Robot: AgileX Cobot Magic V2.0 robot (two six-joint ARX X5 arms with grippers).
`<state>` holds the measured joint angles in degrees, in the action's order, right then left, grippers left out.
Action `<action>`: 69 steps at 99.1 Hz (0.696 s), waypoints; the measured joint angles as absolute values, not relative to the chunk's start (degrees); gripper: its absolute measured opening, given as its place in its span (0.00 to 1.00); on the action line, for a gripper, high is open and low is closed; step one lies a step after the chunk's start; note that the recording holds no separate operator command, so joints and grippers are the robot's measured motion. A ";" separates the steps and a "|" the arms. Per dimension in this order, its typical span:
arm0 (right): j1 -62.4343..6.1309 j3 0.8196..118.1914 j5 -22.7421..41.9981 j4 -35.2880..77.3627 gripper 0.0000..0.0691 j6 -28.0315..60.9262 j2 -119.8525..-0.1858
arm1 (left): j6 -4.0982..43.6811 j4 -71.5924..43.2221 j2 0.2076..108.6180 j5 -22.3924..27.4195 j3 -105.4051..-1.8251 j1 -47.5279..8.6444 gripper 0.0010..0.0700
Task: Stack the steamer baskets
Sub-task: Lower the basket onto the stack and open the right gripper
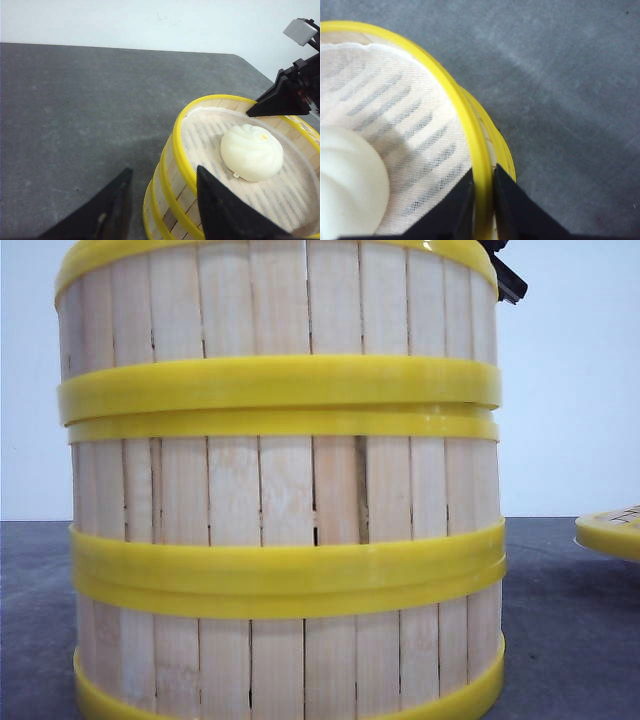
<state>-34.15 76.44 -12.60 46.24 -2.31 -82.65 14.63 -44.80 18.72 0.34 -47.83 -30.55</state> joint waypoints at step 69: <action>-34.13 76.44 -11.73 47.11 0.38 -1.93 -83.40 | 14.59 -44.82 18.72 0.34 -47.83 -30.55 0.32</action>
<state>-34.13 76.44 -11.73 47.11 -1.93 -83.40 14.59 -44.82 18.72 0.34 -47.83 -30.55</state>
